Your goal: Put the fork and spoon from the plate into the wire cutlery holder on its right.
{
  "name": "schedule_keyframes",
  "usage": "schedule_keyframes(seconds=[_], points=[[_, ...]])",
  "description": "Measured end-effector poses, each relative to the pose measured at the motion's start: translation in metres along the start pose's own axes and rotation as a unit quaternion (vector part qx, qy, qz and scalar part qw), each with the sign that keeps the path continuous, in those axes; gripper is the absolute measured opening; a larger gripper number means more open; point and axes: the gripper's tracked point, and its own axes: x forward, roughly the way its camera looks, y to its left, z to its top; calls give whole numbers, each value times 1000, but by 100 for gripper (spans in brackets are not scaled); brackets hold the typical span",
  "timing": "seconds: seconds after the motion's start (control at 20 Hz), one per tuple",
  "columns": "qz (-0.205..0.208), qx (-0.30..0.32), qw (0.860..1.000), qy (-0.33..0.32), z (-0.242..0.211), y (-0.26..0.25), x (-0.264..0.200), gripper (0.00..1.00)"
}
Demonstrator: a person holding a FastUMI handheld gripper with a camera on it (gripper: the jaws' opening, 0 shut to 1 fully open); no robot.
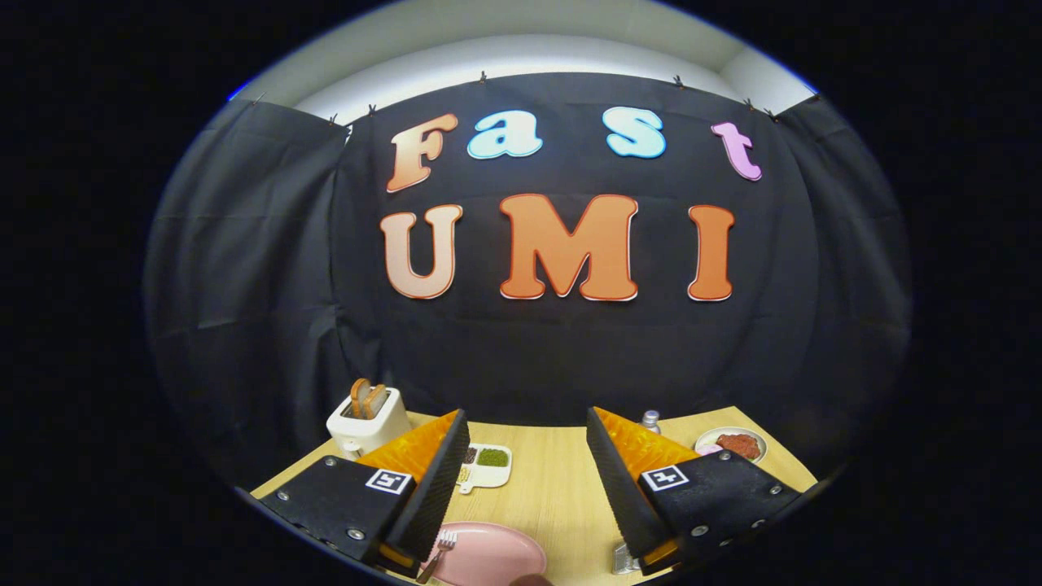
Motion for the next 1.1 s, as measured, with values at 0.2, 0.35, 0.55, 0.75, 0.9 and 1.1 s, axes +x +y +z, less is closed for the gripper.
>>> schedule_keyframes(seconds=[0.2, 0.35, 0.55, 0.75, 0.9, 1.1], points=[[16, -8, 1000, 22, -20, 32, 2, 88], [27, -15, 998, 54, -46, 51, 5, 88], [39, -26, 991, 124, -96, 69, 7, 91], [49, -25, 980, 193, -144, 82, 3, 91], [51, -24, 970, 237, -177, 87, 2, 91], [57, -26, 952, 301, -224, 95, -8, 91]])
